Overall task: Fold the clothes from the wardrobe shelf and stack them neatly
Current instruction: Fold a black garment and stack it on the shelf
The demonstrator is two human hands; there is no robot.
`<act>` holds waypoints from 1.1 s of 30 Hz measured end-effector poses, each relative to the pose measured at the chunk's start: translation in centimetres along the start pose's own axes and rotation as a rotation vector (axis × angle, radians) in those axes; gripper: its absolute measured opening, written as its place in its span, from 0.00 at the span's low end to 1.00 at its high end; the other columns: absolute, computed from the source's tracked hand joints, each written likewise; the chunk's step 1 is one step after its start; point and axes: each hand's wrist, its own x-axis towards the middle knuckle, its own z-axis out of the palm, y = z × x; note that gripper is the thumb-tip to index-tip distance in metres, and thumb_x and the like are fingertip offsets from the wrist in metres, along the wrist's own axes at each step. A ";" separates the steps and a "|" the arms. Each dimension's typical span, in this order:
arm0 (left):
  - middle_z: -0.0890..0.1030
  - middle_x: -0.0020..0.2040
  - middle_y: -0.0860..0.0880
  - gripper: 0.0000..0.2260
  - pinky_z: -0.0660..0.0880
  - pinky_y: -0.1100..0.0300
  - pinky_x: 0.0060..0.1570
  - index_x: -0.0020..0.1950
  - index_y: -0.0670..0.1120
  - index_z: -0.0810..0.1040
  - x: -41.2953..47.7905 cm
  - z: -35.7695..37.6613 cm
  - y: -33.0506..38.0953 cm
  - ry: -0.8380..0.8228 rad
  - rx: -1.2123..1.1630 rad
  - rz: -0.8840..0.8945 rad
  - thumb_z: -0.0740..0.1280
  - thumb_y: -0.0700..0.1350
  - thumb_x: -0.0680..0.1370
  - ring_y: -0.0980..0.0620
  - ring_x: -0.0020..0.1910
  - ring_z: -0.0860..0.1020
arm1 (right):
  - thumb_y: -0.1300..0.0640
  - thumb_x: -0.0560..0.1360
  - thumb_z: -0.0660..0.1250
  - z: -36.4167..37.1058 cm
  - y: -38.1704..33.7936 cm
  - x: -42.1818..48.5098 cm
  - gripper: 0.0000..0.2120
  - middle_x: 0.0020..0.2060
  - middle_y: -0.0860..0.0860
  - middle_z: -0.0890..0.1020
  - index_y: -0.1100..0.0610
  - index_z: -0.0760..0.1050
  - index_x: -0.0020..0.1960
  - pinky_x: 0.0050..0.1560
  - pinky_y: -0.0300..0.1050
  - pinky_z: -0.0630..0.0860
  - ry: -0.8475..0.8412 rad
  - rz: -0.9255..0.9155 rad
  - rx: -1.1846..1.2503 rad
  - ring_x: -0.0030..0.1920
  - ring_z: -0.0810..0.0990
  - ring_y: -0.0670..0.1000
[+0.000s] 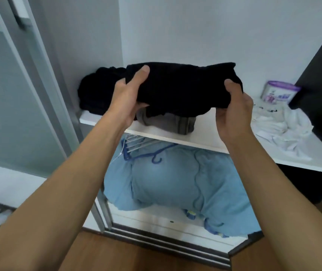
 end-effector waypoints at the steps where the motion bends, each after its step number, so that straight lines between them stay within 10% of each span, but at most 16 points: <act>1: 0.87 0.50 0.44 0.16 0.82 0.48 0.44 0.54 0.43 0.83 1.9 0.3 0.8 0.001 -0.013 0.035 0.74 0.53 0.74 0.46 0.52 0.85 | 0.63 0.77 0.68 0.8 0.1 1.7 0.08 0.39 0.52 0.84 0.59 0.83 0.41 0.48 0.41 0.78 -0.016 -0.035 0.024 0.44 0.82 0.49; 6: 0.87 0.47 0.50 0.13 0.83 0.52 0.39 0.46 0.53 0.86 10.8 -0.1 0.8 -0.013 0.127 0.114 0.71 0.61 0.75 0.50 0.48 0.86 | 0.58 0.76 0.68 2.6 2.9 9.3 0.07 0.44 0.53 0.85 0.56 0.85 0.44 0.50 0.45 0.81 0.054 0.007 -0.089 0.46 0.84 0.49; 11: 0.82 0.56 0.47 0.22 0.82 0.54 0.40 0.61 0.44 0.79 16.5 -4.8 -5.8 -0.214 0.844 -0.350 0.69 0.60 0.77 0.48 0.52 0.81 | 0.49 0.74 0.66 -3.1 9.5 10.7 0.12 0.47 0.51 0.83 0.55 0.79 0.51 0.43 0.46 0.71 0.199 0.579 -0.908 0.48 0.80 0.51; 14: 0.81 0.57 0.47 0.39 0.75 0.54 0.50 0.63 0.41 0.78 18.6 -3.9 -5.9 -0.195 0.935 -0.307 0.67 0.72 0.68 0.48 0.53 0.80 | 0.44 0.74 0.69 -3.5 10.3 12.1 0.16 0.45 0.49 0.84 0.56 0.79 0.51 0.42 0.45 0.71 0.246 0.503 -0.880 0.46 0.81 0.49; 21: 0.86 0.39 0.50 0.10 0.78 0.62 0.37 0.48 0.43 0.83 20.4 -4.1 -6.9 -0.072 0.559 -0.107 0.70 0.49 0.75 0.51 0.38 0.84 | 0.51 0.77 0.67 -1.0 10.7 16.6 0.16 0.30 0.51 0.74 0.58 0.74 0.35 0.34 0.45 0.70 0.223 0.014 -0.942 0.31 0.73 0.49; 23: 0.83 0.42 0.45 0.12 0.77 0.56 0.39 0.49 0.38 0.80 20.5 -5.2 -8.1 -0.049 0.839 -0.056 0.69 0.47 0.74 0.48 0.40 0.81 | 0.50 0.78 0.68 -1.8 11.7 17.4 0.20 0.27 0.50 0.70 0.55 0.68 0.31 0.33 0.45 0.66 0.125 0.083 -1.174 0.30 0.71 0.51; 26: 0.77 0.58 0.44 0.18 0.75 0.49 0.52 0.62 0.43 0.72 20.2 -5.1 -9.4 -0.070 1.237 0.100 0.71 0.45 0.75 0.45 0.54 0.77 | 0.50 0.76 0.67 -2.8 13.3 17.3 0.11 0.40 0.55 0.80 0.59 0.76 0.44 0.45 0.48 0.75 -0.018 0.373 -1.590 0.45 0.81 0.58; 29: 0.75 0.67 0.45 0.20 0.73 0.45 0.57 0.70 0.49 0.70 20.3 -3.5 -9.8 -0.198 1.450 0.409 0.65 0.42 0.78 0.43 0.61 0.75 | 0.54 0.73 0.67 -2.2 14.1 16.8 0.26 0.64 0.55 0.75 0.54 0.67 0.70 0.59 0.55 0.74 0.092 0.116 -1.600 0.62 0.76 0.59; 33: 0.78 0.65 0.47 0.20 0.74 0.46 0.59 0.74 0.55 0.69 20.5 -3.2 -10.7 -0.444 1.524 0.056 0.52 0.47 0.83 0.43 0.59 0.77 | 0.56 0.80 0.55 -1.8 16.4 15.8 0.25 0.76 0.53 0.65 0.52 0.63 0.77 0.70 0.60 0.66 -0.173 -0.004 -1.595 0.73 0.65 0.58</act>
